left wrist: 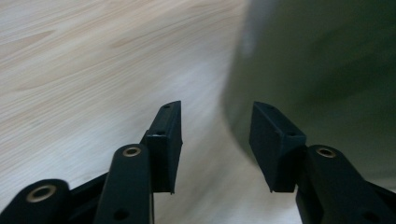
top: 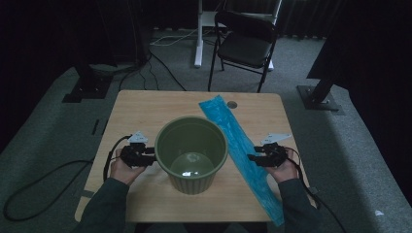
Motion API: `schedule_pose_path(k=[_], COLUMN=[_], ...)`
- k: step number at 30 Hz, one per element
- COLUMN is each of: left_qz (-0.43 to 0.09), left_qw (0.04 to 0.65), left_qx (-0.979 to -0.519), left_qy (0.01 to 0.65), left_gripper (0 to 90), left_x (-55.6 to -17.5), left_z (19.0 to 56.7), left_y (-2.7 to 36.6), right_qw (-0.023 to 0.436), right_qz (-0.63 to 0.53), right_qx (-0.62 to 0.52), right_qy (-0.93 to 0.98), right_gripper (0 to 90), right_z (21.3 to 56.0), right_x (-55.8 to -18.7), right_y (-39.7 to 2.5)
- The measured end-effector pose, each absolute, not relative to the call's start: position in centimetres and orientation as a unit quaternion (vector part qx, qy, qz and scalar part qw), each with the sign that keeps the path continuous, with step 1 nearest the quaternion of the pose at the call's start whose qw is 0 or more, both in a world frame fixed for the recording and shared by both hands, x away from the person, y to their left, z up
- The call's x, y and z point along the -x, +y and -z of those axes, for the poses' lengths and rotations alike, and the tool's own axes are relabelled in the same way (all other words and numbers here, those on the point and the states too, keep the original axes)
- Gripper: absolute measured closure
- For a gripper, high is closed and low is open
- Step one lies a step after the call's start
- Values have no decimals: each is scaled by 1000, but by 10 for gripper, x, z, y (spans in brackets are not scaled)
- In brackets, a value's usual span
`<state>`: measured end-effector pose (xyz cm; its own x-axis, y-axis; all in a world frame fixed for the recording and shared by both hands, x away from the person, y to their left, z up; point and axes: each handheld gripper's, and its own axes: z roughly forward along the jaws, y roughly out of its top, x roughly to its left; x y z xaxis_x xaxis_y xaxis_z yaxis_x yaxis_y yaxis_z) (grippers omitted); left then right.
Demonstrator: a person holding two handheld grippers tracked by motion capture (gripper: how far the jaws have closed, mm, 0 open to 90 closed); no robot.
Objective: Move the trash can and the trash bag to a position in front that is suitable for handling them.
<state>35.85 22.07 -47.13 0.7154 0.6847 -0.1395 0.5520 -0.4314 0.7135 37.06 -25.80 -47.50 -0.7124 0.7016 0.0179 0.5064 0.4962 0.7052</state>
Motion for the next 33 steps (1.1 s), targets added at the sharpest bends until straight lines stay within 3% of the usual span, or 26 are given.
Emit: schedule_pose_path(k=[10, 20, 28, 33], left_qz=[-102, -87, -86, -88], left_qw=[370, 409, 421, 422], left_qx=[-852, -847, -841, -839], left_qy=[357, 328, 329, 331], left_gripper=[542, 546, 537, 545], left_x=[-340, -326, -332, -337], left_z=[470, 464, 465, 466], left_y=[217, 221, 221, 219], right_qw=[120, 98, 66, 76], right_qz=[-375, -391, -418, -410], right_qx=[-309, -283, -259, -252], right_qy=[866, 870, 868, 873], right_gripper=[496, 497, 501, 514], right_z=[462, 458, 454, 454], right_x=[-367, -365, -364, -364], right_y=[-234, -215, -193, -186])
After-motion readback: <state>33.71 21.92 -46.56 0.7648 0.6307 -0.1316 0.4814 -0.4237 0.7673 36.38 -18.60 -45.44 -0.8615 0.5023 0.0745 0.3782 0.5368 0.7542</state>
